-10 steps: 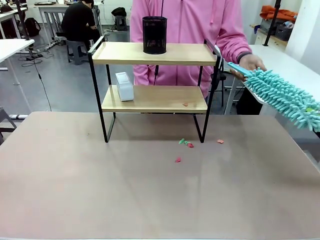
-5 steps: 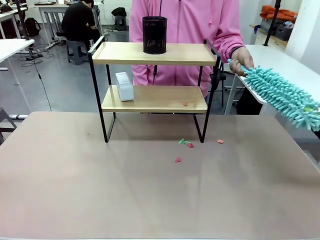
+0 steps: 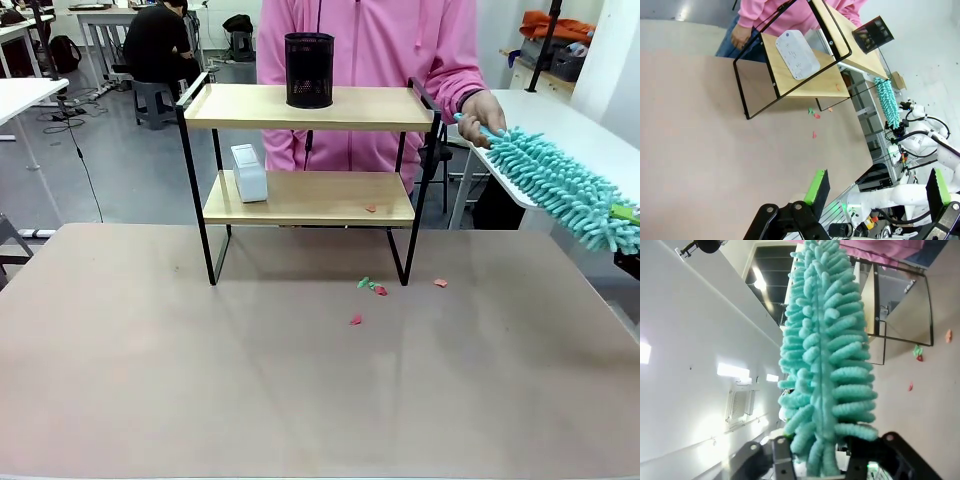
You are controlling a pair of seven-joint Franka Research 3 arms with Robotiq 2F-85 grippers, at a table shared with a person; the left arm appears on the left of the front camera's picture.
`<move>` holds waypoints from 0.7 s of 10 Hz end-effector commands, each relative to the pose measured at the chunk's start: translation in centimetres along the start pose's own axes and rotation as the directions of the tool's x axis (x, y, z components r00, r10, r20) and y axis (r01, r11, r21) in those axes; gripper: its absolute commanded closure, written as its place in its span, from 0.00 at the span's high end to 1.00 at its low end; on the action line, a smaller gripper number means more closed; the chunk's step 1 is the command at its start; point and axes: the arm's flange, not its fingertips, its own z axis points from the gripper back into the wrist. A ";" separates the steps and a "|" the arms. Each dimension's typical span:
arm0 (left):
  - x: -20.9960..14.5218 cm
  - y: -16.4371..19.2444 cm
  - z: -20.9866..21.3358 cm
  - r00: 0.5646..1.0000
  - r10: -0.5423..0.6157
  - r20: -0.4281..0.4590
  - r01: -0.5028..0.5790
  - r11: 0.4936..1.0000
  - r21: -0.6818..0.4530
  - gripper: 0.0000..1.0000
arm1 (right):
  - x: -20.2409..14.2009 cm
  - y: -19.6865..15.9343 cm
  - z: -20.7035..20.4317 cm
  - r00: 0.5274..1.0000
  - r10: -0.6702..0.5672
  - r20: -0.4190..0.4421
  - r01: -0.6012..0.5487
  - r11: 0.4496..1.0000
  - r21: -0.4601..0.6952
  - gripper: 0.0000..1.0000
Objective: Clean the shelf.
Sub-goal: Hand the Duster back to the human.
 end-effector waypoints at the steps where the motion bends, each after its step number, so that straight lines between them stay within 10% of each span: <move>1: 0.1 -0.1 0.0 1.000 -0.007 -0.004 0.007 1.000 0.006 1.00 | 0.2 1.2 -0.8 1.000 0.011 -0.010 -0.011 1.000 0.005 1.00; 7: 0.1 -0.1 0.0 1.000 -0.007 -0.004 0.007 1.000 0.006 1.00 | -3.0 5.4 -4.0 0.970 0.098 -0.224 -0.094 0.995 0.031 1.00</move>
